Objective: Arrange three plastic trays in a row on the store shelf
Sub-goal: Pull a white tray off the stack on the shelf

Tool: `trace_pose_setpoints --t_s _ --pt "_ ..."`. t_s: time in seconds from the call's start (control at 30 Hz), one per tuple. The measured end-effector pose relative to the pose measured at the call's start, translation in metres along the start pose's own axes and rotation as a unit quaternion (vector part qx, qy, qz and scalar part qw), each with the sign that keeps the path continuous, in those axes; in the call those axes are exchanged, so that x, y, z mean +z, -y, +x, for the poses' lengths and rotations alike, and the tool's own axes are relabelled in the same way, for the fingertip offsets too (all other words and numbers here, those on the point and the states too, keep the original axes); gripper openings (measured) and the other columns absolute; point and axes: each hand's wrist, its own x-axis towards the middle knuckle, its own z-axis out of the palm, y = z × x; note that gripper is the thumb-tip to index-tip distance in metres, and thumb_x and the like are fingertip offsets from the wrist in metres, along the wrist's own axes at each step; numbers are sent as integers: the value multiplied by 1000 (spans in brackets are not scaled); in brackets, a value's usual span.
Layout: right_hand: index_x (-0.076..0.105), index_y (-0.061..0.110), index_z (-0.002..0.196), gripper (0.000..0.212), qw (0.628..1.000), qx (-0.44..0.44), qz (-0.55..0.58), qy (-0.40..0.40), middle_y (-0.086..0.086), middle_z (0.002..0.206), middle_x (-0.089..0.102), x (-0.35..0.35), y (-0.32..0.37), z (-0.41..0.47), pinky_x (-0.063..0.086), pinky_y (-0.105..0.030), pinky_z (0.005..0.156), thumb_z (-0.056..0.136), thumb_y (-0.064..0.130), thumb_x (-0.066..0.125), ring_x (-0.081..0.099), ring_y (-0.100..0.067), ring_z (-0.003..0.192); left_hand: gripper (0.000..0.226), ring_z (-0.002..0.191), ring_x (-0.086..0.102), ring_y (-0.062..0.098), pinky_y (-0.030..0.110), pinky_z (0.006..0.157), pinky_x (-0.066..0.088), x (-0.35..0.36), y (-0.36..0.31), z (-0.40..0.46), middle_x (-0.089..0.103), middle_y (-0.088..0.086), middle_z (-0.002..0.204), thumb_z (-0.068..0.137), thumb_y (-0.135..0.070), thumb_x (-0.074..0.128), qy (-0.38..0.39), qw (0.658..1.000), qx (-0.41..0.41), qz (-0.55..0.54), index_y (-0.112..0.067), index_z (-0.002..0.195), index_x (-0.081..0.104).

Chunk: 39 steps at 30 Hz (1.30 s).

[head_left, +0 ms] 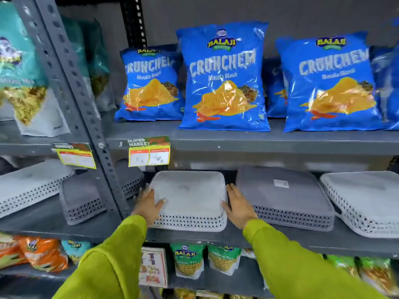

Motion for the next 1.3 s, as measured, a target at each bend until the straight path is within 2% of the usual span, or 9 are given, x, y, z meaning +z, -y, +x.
trace_pose_setpoints --t_s 0.17,0.43,0.57,0.67,0.8,0.9,1.0,1.1,1.3 --pt "37 11 144 58 976 137 166 11 -15 144 45 24 1 26 38 -41 110 95 40 49 41 -35 134 86 126 48 45 53 104 43 17 24 60 45 24 144 87 -65 41 16 981 -134 -138 -3 146 32" --pt "60 2 120 47 887 231 398 43 -14 117 67 18 -5 63 48 -43 102 73 8 63 61 -30 113 82 136 39 40 46 117 29 -26 -8 50 38 19 151 93 -64 24 -22 940 -202 -274 -1 145 36" --pt "56 9 126 59 864 153 474 -75 -10 121 66 9 1 73 50 -46 101 72 -12 60 63 -26 111 67 127 52 37 50 111 39 -30 14 98 52 13 144 87 -63 34 -100 856 -193 -469 -16 130 57" --pt "65 7 102 29 760 181 611 -130 -16 111 68 -19 19 69 53 -41 90 85 -8 46 64 -28 97 61 110 61 26 45 101 48 -25 22 116 63 2 130 80 -62 38 -136 748 -178 -625 -20 115 64" --pt "67 4 109 57 643 265 710 -111 -18 107 69 -18 8 73 53 -49 90 93 53 43 65 -34 95 60 110 59 27 42 94 47 -44 -16 49 64 9 119 93 -63 21 -69 682 -143 -714 -25 115 63" --pt "68 6 111 68 738 302 594 -107 -13 111 70 7 -22 85 52 -49 94 67 59 69 66 -31 99 56 83 65 30 36 72 51 -38 -15 30 78 10 84 92 -62 34 12 692 -143 -708 -19 101 69" --pt "65 1 113 36 849 269 445 -97 -14 104 68 2 -15 71 52 -39 84 77 5 62 65 -30 96 24 64 51 28 34 65 41 -22 -8 21 63 17 67 94 -19 51 25 801 -219 -556 -5 75 57" --pt "65 4 115 40 909 253 325 -64 -19 110 68 5 -4 55 53 -40 89 77 -2 53 64 -38 105 35 51 27 22 32 56 26 -8 5 25 29 9 58 94 -4 44 -8 888 -275 -368 -6 60 37" --pt "74 5 100 27 939 203 250 -121 -16 101 75 -6 -11 49 54 -41 93 75 7 64 69 -33 99 31 75 58 38 40 63 43 -4 3 38 64 29 106 95 -5 47 -63 939 -221 -256 5 122 57"
